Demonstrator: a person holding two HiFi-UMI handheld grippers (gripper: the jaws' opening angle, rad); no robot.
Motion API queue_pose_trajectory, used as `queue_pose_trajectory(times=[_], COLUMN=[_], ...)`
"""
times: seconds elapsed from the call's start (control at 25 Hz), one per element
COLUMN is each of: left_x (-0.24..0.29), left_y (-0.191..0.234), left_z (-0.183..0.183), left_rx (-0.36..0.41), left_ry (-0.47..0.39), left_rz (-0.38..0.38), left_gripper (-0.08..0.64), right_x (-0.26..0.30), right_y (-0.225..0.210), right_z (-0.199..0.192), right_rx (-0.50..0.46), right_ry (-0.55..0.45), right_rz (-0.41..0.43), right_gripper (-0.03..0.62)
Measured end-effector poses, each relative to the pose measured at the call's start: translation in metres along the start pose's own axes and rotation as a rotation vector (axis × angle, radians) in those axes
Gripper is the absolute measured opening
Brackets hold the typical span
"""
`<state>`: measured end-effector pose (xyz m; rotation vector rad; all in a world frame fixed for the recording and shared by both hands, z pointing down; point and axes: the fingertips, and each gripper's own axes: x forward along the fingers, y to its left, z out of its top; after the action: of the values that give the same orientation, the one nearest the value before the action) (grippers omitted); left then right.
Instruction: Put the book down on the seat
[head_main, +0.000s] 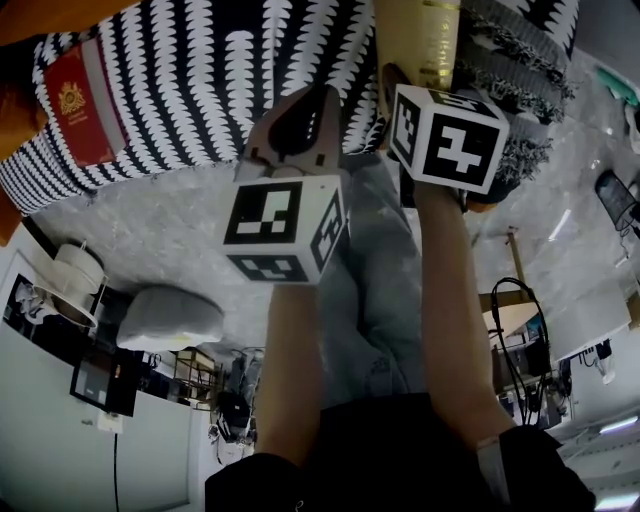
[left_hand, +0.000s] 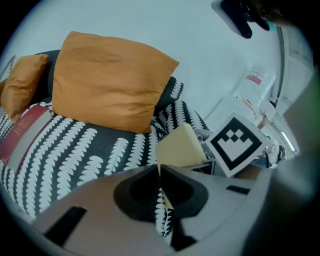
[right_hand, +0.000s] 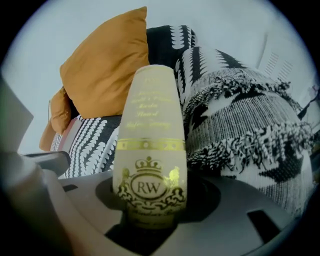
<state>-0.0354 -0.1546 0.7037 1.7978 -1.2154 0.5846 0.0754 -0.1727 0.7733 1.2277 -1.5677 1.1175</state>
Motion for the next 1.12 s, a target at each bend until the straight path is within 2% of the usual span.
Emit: queue_pose_trajectory(times=[0.16, 0.24, 0.4, 0.6, 0.84, 1.0, 1.12], left_x=[-0.001, -0.004, -0.01, -0.027, -0.052, -0.077, -0.099], left_y=[0.003, 0.002, 0.004, 0.011, -0.003, -0.002, -0.003], left_z=[-0.003, -0.004, 0.0, 0.003, 0.016, 0.027, 0.029], left_rx=[-0.009, -0.004, 0.023, 0.017, 0.048, 0.066, 0.062], left_ry=[-0.001, -0.001, -0.009, -0.02, -0.045, -0.053, -0.065], left_rz=[0.006, 0.006, 0.018, 0.034, 0.025, 0.067, 0.073], left_gripper=[0.026, 0.026, 0.026, 0.026, 0.028, 0.026, 0.026], right_x=[0.0, -0.003, -0.013, -0.034, -0.069, -0.101, -0.127], right_y=[0.004, 0.008, 0.009, 0.014, 0.024, 0.039, 0.051], right_z=[0.001, 0.001, 0.006, 0.012, 0.019, 0.032, 0.039], right_rx=[-0.014, -0.034, -0.064, -0.086, -0.115, -0.134, -0.13], right_ry=[-0.015, -0.032, -0.081, -0.13, -0.204, -0.274, -0.32], right_rz=[0.013, 0.033, 0.032, 0.031, 0.012, 0.031, 0.048], right_gripper=[0.243, 0.295, 0.322, 0.325, 0.33, 0.328, 0.298])
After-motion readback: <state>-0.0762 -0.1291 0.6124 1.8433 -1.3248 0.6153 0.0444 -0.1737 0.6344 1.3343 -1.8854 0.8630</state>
